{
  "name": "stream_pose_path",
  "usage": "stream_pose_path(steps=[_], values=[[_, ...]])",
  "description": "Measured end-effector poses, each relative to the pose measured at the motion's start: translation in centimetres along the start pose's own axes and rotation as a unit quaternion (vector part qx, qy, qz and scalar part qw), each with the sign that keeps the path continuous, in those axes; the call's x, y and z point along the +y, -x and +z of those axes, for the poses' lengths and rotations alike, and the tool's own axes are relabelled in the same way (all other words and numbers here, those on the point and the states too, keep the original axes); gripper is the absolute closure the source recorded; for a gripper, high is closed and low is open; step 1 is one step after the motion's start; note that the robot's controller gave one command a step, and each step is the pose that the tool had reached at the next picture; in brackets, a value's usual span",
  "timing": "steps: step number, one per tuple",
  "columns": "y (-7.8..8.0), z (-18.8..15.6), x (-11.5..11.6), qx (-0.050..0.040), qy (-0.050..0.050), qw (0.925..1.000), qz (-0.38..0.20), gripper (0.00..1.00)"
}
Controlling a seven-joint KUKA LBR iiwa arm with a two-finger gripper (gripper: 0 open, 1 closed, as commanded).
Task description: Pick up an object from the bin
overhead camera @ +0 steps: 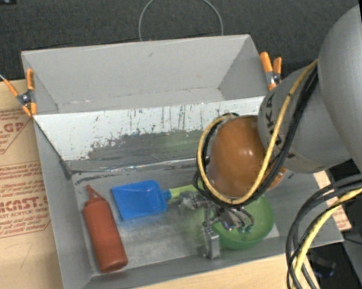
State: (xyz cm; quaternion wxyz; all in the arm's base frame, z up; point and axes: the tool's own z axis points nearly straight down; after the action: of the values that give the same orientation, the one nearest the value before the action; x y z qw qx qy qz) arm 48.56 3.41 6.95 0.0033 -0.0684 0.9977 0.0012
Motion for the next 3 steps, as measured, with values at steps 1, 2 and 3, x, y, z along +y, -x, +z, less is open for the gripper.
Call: stream_pose_path(steps=[1,2,3], values=[[0.6,-0.2,0.4,0.0002,0.0,0.9999,0.015,0.0],[5.8,-2.0,-3.9,0.0007,0.001,0.9919,0.127,0.0],[9.7,-0.8,-3.5,-0.0007,0.001,0.9994,0.034,1.0]])
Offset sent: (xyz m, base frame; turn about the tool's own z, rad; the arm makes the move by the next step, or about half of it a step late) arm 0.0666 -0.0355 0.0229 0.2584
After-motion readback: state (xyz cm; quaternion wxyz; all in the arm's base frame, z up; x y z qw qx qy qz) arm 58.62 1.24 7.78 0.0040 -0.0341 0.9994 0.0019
